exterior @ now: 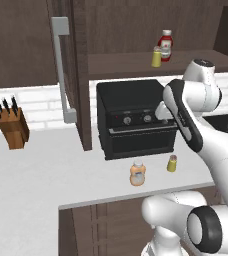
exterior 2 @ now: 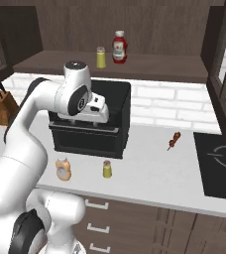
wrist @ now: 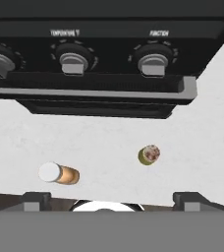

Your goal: Put the shaker and condiment bottle from the counter next to their counterparts in the cabinet.

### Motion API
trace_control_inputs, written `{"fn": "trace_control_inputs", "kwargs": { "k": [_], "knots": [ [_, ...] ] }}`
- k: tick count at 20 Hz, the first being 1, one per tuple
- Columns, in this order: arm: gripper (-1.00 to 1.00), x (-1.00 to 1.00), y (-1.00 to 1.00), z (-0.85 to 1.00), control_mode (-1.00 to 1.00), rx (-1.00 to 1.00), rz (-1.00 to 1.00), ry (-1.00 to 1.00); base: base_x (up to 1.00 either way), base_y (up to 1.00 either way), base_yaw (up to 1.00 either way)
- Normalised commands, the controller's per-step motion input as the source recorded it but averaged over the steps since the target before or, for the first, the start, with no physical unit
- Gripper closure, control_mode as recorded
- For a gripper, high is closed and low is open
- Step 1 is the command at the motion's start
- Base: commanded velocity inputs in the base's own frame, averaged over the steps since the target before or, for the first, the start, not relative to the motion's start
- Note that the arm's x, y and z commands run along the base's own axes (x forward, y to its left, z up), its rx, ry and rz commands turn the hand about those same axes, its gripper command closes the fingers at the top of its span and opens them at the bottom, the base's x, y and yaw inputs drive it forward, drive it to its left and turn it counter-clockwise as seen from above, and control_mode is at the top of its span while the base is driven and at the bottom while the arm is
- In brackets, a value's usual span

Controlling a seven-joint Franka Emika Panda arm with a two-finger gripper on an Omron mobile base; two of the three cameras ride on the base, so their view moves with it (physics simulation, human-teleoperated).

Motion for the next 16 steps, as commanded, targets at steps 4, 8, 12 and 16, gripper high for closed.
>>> {"fn": "trace_control_inputs", "kwargs": {
  "k": [4,8,12,16],
  "knots": [
    [-1.0,-0.05,-0.39,-0.16,-1.0,0.0,0.13,-0.02,0.0,0.0,0.0],
    [-1.0,-0.11,-0.32,-0.16,-1.0,0.0,0.16,-0.01,0.0,0.0,0.0],
    [-1.0,-0.23,-0.39,-0.3,-1.0,0.0,0.12,-0.13,0.0,0.0,0.0],
    [-1.0,-0.1,-0.41,-0.38,-1.0,0.01,0.17,-0.02,0.0,0.0,0.0]
  ]
}}
